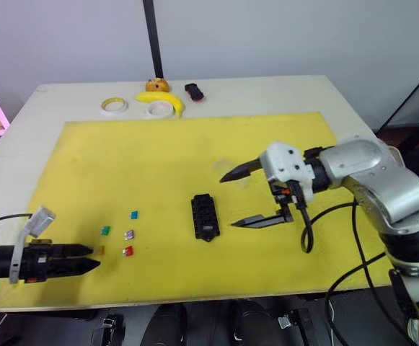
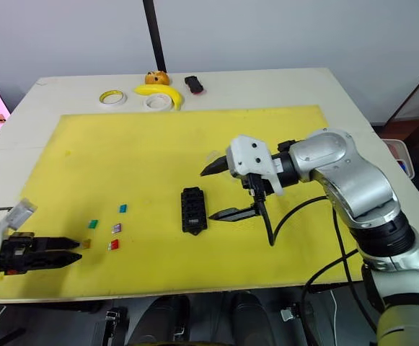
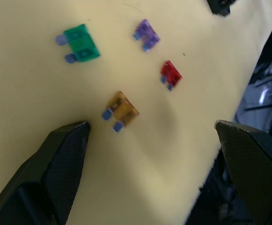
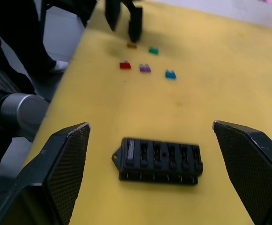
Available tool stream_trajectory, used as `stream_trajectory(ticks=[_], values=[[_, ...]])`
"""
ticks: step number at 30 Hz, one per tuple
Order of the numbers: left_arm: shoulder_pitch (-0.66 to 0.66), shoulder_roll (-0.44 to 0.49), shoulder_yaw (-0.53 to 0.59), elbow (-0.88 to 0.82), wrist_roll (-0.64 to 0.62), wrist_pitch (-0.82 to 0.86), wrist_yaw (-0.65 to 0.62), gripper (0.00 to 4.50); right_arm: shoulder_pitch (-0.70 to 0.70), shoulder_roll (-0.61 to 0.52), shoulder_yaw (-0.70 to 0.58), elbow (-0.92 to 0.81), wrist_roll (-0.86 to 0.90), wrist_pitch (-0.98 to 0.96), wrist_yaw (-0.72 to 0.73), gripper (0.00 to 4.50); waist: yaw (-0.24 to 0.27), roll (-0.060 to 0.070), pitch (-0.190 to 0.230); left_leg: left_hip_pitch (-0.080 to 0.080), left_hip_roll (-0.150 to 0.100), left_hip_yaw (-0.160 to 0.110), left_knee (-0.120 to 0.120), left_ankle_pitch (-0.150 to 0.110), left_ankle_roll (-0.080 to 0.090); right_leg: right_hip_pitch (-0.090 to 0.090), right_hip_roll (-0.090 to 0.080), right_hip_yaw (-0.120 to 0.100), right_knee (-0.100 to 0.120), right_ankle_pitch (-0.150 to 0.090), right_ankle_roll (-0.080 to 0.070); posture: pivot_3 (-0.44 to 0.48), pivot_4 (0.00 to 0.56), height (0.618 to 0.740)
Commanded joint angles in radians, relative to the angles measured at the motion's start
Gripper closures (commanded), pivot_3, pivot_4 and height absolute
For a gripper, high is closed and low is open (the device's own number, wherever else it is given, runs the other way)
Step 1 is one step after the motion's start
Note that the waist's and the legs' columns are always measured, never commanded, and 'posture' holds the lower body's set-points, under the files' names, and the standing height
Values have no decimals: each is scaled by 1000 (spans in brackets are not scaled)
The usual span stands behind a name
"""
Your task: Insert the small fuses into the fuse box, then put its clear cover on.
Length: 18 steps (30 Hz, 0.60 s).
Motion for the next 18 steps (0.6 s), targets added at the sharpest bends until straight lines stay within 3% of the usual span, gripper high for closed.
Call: stream_trajectory(ticks=[1,8,17,18], values=[[-52,-16,-43,42,13,9,22,0,-22,2,-6,-18,10,-6,0,57,3,1,0,0,0,0,0,0,0,0,0,0,0,0,0,0,150,740],[-166,-61,-79,17,-42,90,23,0,-34,6,5,-26,6,-1,-12,57,28,3,-1,0,-3,-1,2,0,0,1,-1,0,1,0,0,0,150,740],[-162,-60,-127,17,-1,61,4,0,-48,9,9,-14,-4,19,-35,57,25,3,-1,-1,-5,-3,3,0,1,2,-4,-1,0,0,0,0,150,740],[-162,-63,-126,18,-2,62,6,406,-47,9,8,-14,-3,19,-36,0,25,3,-1,-1,-5,-3,3,0,1,2,-4,-1,0,0,0,0,150,740]])
